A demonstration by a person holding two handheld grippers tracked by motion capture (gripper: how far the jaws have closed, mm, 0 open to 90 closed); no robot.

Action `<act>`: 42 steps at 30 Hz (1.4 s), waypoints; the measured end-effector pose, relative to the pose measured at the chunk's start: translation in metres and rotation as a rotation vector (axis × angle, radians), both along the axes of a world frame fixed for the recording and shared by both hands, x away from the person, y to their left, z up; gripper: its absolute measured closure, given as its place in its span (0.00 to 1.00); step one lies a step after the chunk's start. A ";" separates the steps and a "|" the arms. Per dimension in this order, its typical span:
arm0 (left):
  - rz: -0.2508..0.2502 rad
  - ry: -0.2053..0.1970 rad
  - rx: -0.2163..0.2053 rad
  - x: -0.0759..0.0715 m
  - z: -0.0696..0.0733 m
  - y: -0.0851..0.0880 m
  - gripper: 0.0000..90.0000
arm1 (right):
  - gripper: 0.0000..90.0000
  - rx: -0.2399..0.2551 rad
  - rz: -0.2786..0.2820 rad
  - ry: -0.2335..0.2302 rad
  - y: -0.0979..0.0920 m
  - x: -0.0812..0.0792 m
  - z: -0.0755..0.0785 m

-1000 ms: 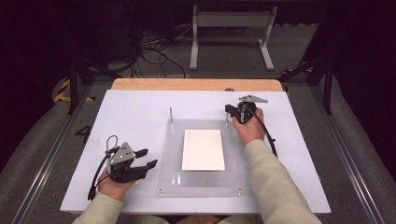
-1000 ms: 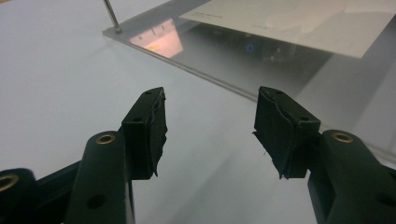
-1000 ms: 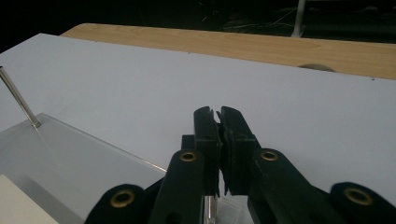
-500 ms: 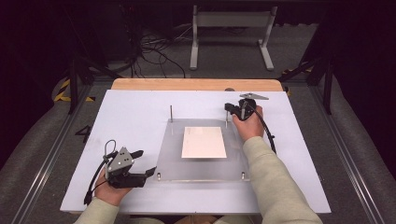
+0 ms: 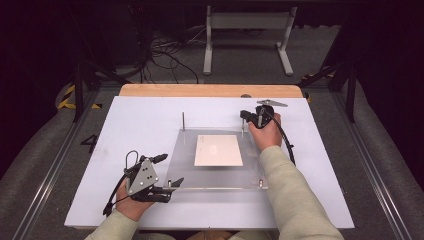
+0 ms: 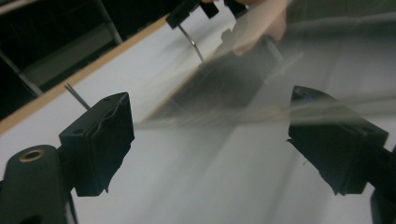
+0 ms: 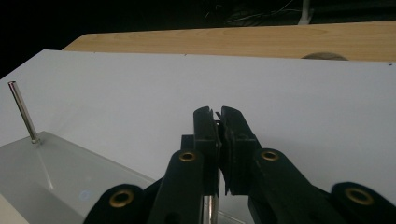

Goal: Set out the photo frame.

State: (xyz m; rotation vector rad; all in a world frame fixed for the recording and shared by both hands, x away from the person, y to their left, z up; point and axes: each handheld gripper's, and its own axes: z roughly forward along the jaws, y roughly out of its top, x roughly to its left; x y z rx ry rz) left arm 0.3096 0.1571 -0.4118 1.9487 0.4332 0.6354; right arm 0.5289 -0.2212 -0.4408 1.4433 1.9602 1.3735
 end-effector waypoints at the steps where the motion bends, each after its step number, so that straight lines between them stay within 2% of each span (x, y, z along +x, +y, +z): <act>1: 0.000 -0.020 -0.011 -0.002 0.002 -0.002 0.19 | 0.94 0.000 0.000 0.002 0.000 0.000 0.000; 2: -0.004 -0.040 -0.011 -0.003 0.004 -0.003 0.22 | 0.94 0.001 0.001 0.001 0.000 0.000 0.000; 5: -0.007 -0.053 -0.003 -0.005 0.007 -0.005 0.36 | 0.94 0.005 0.004 0.001 -0.001 0.000 0.000; 6: -0.004 -0.059 0.013 -0.006 0.007 -0.007 0.46 | 0.94 0.009 0.002 0.002 -0.001 0.000 0.000; 7: -0.002 -0.046 0.009 -0.006 0.008 -0.008 0.52 | 0.94 0.006 0.001 -0.001 -0.001 0.000 0.000; 9: 0.002 -0.025 -0.013 -0.005 0.009 -0.007 0.57 | 0.94 0.010 -0.002 0.002 -0.001 -0.001 -0.001; 21: 0.013 0.001 0.002 -0.005 0.011 -0.008 0.57 | 0.94 0.007 0.015 0.016 -0.003 -0.001 0.003; 27: 0.011 0.005 0.009 -0.005 0.012 -0.010 0.58 | 0.86 -0.078 0.051 -0.013 -0.009 -0.007 0.013; 31: 0.009 0.008 0.007 -0.005 0.013 -0.009 0.58 | 0.82 -0.077 0.063 -0.060 -0.018 -0.020 0.026; 36: 0.009 0.012 0.008 -0.004 0.014 -0.009 0.58 | 0.79 -0.065 0.096 -0.083 -0.034 -0.045 0.040; 37: 0.009 0.012 0.008 -0.004 0.014 -0.009 0.58 | 0.79 -0.065 0.096 -0.083 -0.034 -0.045 0.040; 38: 0.009 0.011 0.007 -0.004 0.015 -0.009 0.58 | 0.77 -0.064 0.114 -0.093 -0.041 -0.059 0.046; 39: 0.009 0.011 0.007 -0.004 0.015 -0.009 0.58 | 0.77 -0.064 0.114 -0.093 -0.041 -0.059 0.046; 42: 0.010 0.017 0.009 -0.004 0.016 -0.009 0.58 | 0.74 -0.087 0.134 -0.124 -0.050 -0.079 0.054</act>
